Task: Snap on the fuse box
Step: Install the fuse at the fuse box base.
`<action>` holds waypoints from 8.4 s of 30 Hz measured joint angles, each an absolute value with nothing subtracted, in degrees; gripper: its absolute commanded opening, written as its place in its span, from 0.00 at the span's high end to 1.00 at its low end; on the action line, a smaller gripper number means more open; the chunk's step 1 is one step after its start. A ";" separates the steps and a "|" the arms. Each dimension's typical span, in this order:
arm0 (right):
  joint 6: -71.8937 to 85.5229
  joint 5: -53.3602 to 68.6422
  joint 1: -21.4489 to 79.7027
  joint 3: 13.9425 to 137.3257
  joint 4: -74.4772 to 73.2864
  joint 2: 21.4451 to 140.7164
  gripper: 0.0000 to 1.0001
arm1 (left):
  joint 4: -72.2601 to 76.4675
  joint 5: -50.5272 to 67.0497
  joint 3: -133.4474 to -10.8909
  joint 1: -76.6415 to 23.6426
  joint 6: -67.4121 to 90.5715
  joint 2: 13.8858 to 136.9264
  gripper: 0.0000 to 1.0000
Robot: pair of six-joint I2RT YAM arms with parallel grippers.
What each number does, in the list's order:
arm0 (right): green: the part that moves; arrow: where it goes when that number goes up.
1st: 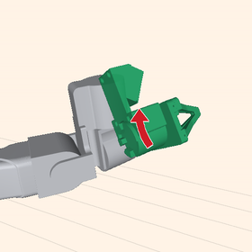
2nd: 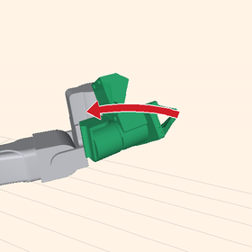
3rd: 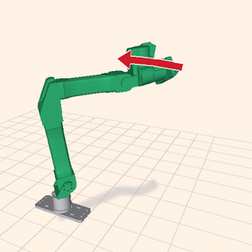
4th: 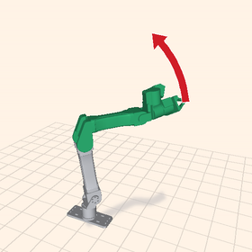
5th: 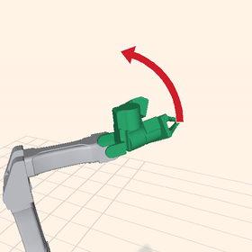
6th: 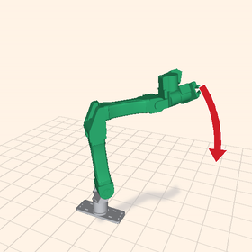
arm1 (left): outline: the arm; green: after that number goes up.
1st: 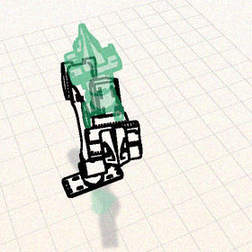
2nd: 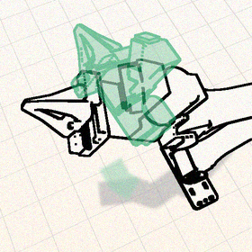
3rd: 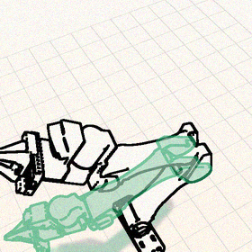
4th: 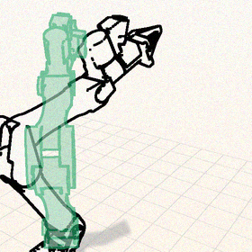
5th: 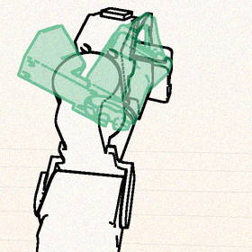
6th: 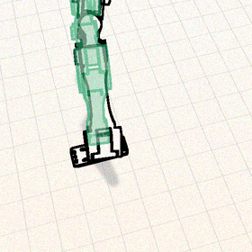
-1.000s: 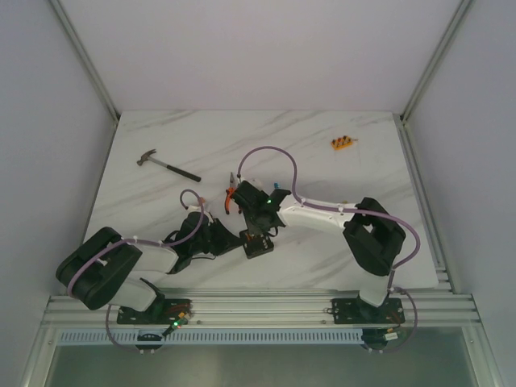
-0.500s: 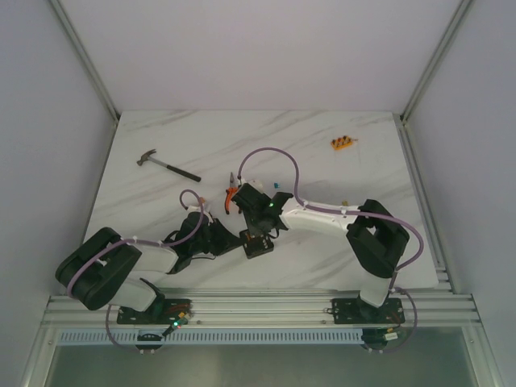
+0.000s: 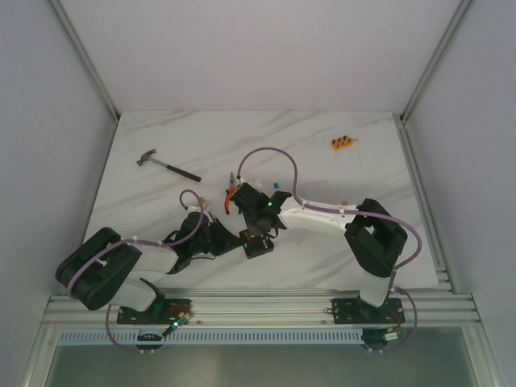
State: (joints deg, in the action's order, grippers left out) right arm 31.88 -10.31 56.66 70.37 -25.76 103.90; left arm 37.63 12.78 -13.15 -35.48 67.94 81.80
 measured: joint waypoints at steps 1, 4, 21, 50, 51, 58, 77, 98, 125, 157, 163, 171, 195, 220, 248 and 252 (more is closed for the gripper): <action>31.83 -10.31 56.62 70.70 -26.06 104.14 1.00 | 37.60 12.78 -13.15 -35.48 67.94 81.80 0.81; 31.86 -10.00 56.29 71.18 -26.63 104.66 1.00 | 37.60 12.78 -13.15 -35.48 67.94 81.80 0.81; 31.38 -11.31 57.32 72.01 -27.83 104.22 0.92 | 37.21 12.56 -13.13 -35.51 68.18 81.36 0.81; 31.33 -16.08 59.86 77.32 -34.87 108.16 1.00 | 36.80 11.68 -13.04 -36.03 70.04 81.14 0.83; 30.79 -15.90 59.86 77.28 -34.76 108.16 1.00 | 36.80 11.68 -13.04 -36.03 70.06 81.12 0.83; 28.88 -15.88 59.68 77.34 -34.61 108.62 1.00 | 36.77 11.35 -12.99 -36.07 70.22 81.03 0.83; 28.71 -14.46 59.42 80.93 -39.09 109.54 0.81 | 32.97 7.44 -12.62 -38.13 72.40 77.38 0.83; 31.92 -13.96 60.05 80.71 -39.68 106.45 0.77 | 32.29 6.35 -12.62 -38.76 72.44 76.86 0.82; 33.30 -14.57 59.94 79.88 -39.92 108.53 1.00 | 32.29 6.33 -12.62 -38.83 72.42 76.90 0.82; 29.08 -6.83 56.49 83.88 -43.79 113.03 1.00 | 33.74 6.68 -12.64 -38.81 72.86 78.32 0.82; 28.73 -6.98 56.62 82.78 -42.72 111.44 0.93 | 33.78 6.68 -12.64 -38.81 72.88 78.30 0.82; 29.34 -9.93 57.78 79.13 -39.35 107.85 0.77 | 33.30 6.48 -12.64 -38.83 72.88 77.71 0.82; 33.10 -13.37 58.13 79.05 -36.97 108.71 0.93 | 32.99 6.11 -12.64 -39.03 72.86 77.54 0.82; 29.02 -13.34 58.19 82.67 -39.66 113.10 1.00 | 32.86 5.85 -12.64 -39.03 72.88 77.56 0.82; 34.33 -11.90 58.24 74.50 -35.66 104.44 0.84 | 30.57 4.40 -12.45 -39.03 73.06 76.31 0.82; 34.52 -11.77 58.24 74.50 -34.94 104.44 0.84 | 30.57 4.40 -12.45 -39.03 73.06 76.31 0.81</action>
State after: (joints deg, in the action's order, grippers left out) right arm 34.52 -11.77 58.24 74.50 -34.94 104.44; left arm 30.57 4.40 -12.45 -39.03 73.06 76.31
